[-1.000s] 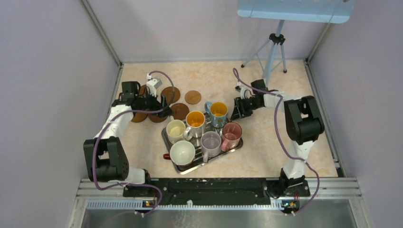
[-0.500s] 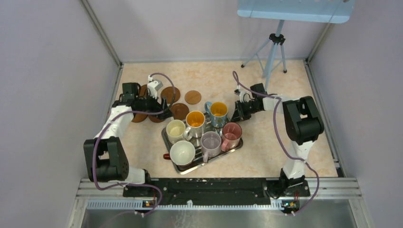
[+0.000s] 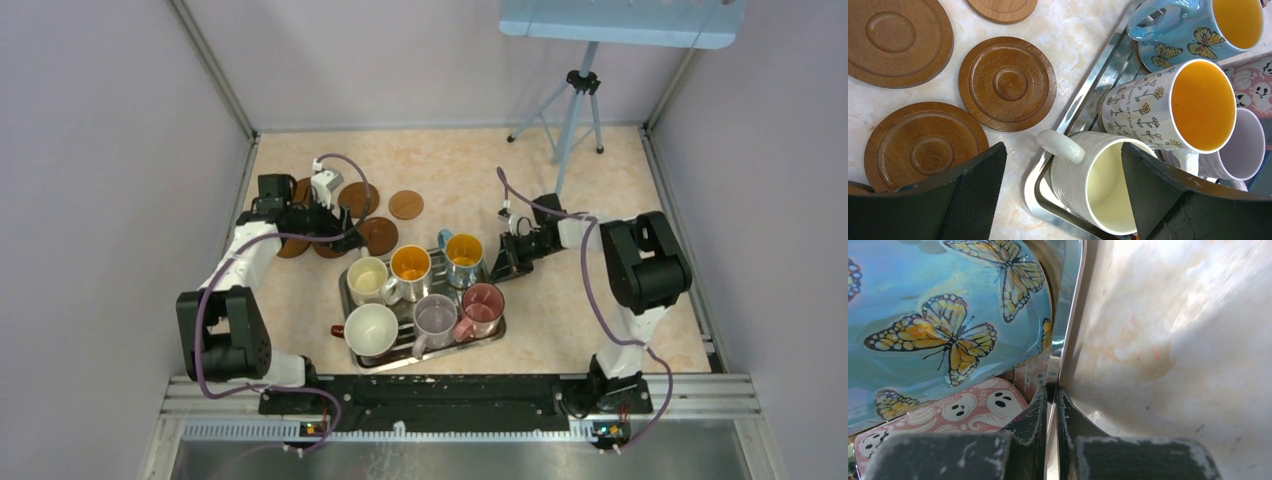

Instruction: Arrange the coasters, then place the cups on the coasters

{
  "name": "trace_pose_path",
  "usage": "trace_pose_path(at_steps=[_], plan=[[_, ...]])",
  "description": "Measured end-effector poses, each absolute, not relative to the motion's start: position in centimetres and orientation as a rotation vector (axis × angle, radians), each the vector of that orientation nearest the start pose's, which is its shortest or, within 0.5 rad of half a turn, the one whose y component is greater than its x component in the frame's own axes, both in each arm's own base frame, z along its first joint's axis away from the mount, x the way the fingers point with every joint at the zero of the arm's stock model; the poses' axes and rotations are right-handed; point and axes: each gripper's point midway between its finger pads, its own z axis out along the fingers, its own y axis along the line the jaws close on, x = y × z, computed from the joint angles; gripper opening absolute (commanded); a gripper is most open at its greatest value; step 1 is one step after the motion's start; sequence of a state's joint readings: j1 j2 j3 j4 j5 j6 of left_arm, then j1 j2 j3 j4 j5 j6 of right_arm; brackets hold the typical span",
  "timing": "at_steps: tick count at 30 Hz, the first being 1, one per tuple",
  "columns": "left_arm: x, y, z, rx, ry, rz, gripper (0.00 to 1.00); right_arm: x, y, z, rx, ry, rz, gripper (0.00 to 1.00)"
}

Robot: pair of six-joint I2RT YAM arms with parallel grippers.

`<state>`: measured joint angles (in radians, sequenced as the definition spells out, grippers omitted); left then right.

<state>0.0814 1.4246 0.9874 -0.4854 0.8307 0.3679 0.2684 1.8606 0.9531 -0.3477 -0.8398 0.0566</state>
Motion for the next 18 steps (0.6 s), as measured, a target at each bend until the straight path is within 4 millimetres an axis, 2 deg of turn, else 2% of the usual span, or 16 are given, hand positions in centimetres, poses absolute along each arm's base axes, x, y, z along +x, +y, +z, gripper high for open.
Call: trace_pose_path(at_steps=[8, 13, 18], plan=[[32.9, -9.7, 12.1, 0.638, 2.200, -0.849, 0.86, 22.2, 20.0, 1.8, -0.421, 2.752, 1.296, 0.00], [32.9, -9.5, 11.6, 0.651, 2.217, -0.847, 0.86, 20.6, 19.7, 1.8, -0.398, 2.790, 1.312, 0.01], [32.9, -9.2, 11.8, 0.672, 2.223, -0.822, 0.87, 19.4, 19.3, 1.9, -0.377, 2.825, 1.298, 0.24]])
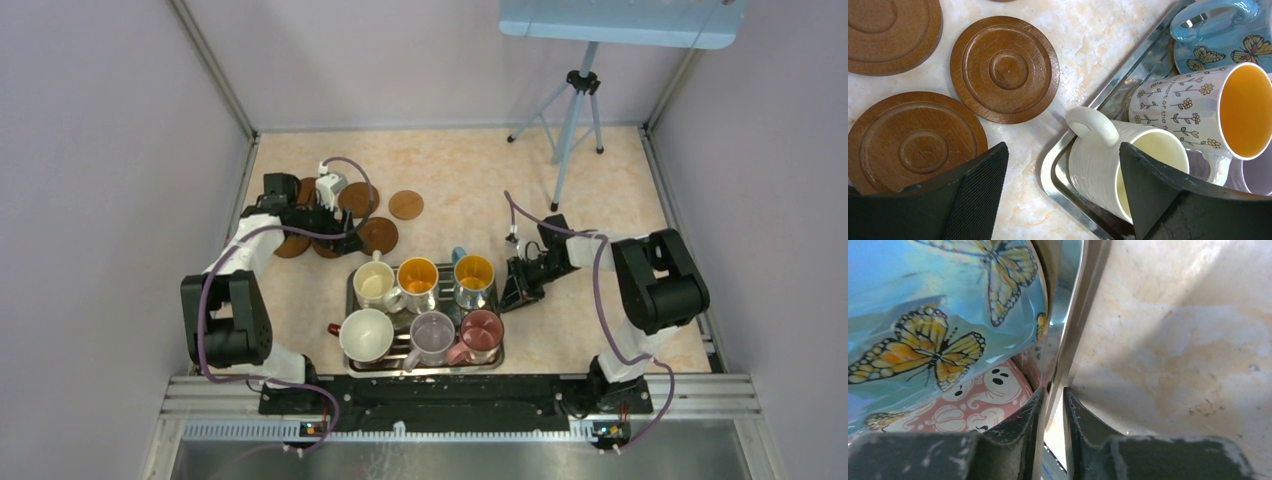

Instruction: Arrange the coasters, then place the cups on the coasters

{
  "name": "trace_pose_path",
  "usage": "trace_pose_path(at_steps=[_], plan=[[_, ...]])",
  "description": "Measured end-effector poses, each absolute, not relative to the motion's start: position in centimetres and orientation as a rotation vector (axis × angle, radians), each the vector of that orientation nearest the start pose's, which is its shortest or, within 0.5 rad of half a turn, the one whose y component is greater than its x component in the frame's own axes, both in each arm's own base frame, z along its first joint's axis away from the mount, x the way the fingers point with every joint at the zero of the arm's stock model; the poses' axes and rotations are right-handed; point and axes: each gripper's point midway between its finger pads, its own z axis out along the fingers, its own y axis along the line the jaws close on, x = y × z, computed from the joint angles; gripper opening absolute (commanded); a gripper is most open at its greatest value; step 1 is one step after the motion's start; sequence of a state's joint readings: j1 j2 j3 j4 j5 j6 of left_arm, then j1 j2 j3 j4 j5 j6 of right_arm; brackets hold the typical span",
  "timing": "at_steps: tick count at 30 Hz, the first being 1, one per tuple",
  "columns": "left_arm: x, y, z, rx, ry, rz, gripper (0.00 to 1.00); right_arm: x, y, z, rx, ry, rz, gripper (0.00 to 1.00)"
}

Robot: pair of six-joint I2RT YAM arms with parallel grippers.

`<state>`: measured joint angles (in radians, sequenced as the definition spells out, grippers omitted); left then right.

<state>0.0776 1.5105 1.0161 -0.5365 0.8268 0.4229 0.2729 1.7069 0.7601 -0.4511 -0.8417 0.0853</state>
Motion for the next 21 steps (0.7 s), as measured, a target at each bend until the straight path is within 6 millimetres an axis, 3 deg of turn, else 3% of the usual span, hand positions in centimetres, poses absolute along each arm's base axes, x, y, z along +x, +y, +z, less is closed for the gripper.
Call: trace_pose_path(at_steps=[4, 8, 14, 16, 19, 21], plan=[[33.0, -9.0, 12.0, 0.663, 2.240, -0.818, 0.89, 18.9, 18.8, 2.0, -0.351, 2.861, 1.295, 0.35], [33.5, -8.7, 12.8, 0.653, 2.249, -0.805, 0.90, 20.0, 17.9, 2.8, -0.298, 2.842, 1.275, 0.44], [33.9, -7.6, 13.5, 0.624, 2.279, -0.754, 0.90, 23.8, 15.4, 5.3, -0.194, 2.728, 1.217, 0.49], [34.0, -7.0, 13.7, 0.606, 2.298, -0.733, 0.90, 25.3, 15.1, 6.5, -0.235, 2.692, 1.185, 0.56], [34.3, -5.8, 14.2, 0.576, 2.319, -0.689, 0.90, 27.8, 14.9, 8.4, -0.310, 2.626, 1.112, 0.75], [34.6, -5.1, 14.6, 0.566, 2.328, -0.651, 0.91, 29.7, 14.7, 9.8, -0.350, 2.578, 1.050, 0.78]])
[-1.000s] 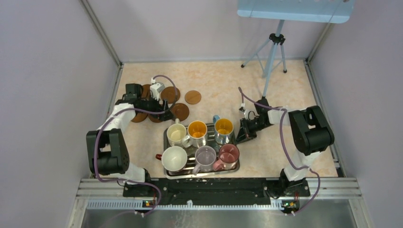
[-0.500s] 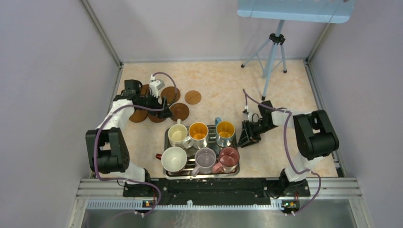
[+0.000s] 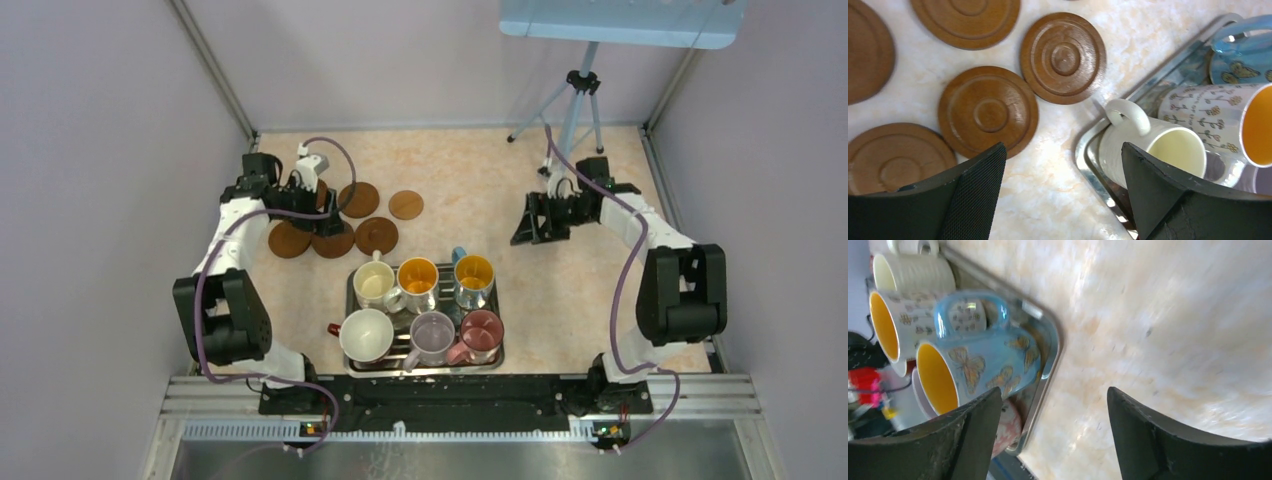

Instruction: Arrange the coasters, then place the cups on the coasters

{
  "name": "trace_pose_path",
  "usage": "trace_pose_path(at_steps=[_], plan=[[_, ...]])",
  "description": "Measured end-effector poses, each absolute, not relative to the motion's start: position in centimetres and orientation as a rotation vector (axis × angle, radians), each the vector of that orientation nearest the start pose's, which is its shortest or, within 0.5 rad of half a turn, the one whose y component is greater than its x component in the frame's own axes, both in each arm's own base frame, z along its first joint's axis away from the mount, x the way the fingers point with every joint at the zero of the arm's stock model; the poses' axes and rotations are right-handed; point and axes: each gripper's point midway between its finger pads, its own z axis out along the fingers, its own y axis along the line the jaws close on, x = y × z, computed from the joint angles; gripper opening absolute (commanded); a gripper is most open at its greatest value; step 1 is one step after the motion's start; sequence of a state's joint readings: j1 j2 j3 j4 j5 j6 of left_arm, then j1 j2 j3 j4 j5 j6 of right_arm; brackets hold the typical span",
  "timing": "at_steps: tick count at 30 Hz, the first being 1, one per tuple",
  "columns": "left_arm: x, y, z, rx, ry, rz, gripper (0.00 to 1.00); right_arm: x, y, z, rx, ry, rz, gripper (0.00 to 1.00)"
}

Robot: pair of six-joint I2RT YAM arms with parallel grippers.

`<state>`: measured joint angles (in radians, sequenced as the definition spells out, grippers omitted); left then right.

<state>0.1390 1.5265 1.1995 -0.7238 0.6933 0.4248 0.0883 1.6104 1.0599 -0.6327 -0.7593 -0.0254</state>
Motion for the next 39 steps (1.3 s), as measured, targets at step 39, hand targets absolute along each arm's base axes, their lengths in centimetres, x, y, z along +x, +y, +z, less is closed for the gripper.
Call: trace_pose_path(at_steps=[39], plan=[[42.6, -10.3, 4.5, 0.914, 2.466, -0.458, 0.57, 48.5, 28.3, 8.1, -0.813, 2.325, 0.638, 0.68]])
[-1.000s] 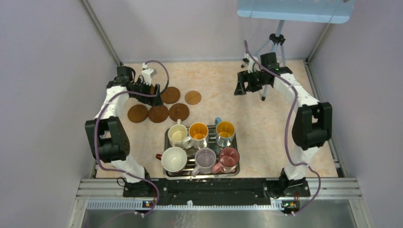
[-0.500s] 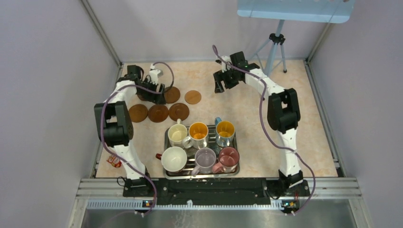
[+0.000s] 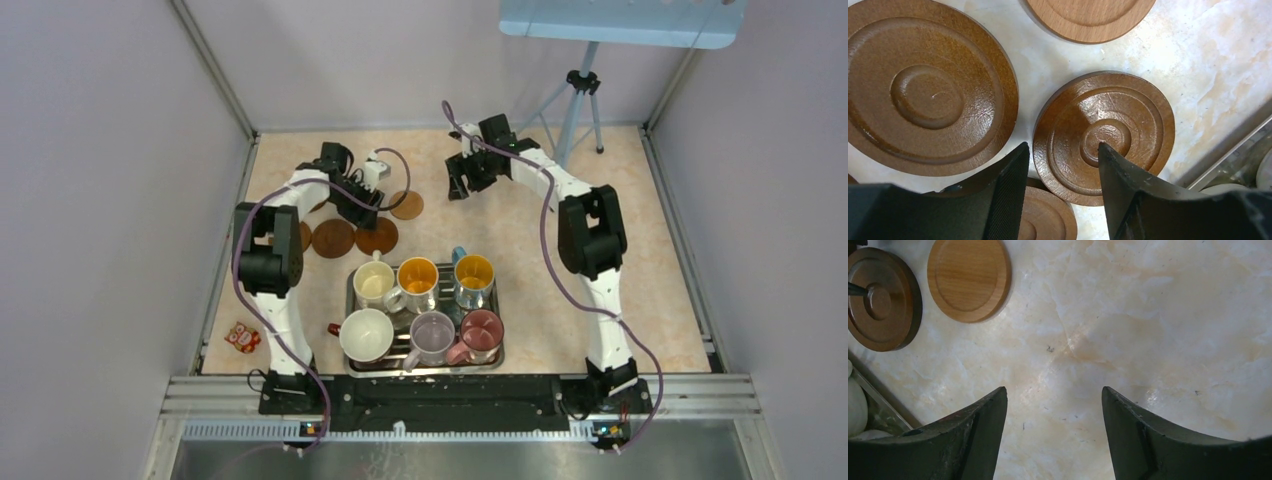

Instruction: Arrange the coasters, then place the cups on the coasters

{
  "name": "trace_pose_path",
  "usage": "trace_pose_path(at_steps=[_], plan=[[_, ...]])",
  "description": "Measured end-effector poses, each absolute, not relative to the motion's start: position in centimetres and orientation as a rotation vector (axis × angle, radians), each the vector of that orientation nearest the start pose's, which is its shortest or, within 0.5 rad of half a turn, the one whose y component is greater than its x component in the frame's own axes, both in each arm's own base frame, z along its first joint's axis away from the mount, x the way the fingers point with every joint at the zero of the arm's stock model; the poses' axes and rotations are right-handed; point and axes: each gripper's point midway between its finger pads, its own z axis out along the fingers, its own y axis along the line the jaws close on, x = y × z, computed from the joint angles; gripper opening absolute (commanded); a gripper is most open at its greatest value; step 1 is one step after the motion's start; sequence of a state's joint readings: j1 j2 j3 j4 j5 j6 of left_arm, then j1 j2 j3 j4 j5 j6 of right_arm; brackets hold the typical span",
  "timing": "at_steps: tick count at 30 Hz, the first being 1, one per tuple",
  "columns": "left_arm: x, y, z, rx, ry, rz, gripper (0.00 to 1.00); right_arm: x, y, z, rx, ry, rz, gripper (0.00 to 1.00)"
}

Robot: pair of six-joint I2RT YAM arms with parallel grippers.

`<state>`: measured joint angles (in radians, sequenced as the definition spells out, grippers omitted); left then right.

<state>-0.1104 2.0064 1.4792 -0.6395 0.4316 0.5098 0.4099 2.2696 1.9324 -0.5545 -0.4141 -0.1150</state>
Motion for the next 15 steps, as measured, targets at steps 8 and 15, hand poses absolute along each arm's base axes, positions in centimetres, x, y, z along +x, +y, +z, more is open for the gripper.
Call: trace_pose_path(at_steps=[8, 15], plan=[[42.9, -11.0, 3.2, 0.938, 2.484, -0.421, 0.31, 47.4, 28.0, 6.6, -0.815, 2.370, 0.650, 0.67], [44.6, -14.4, 3.4, 0.964, 2.436, -0.456, 0.20, 47.3, 27.5, 6.2, -0.797, 2.387, 0.658, 0.67]])
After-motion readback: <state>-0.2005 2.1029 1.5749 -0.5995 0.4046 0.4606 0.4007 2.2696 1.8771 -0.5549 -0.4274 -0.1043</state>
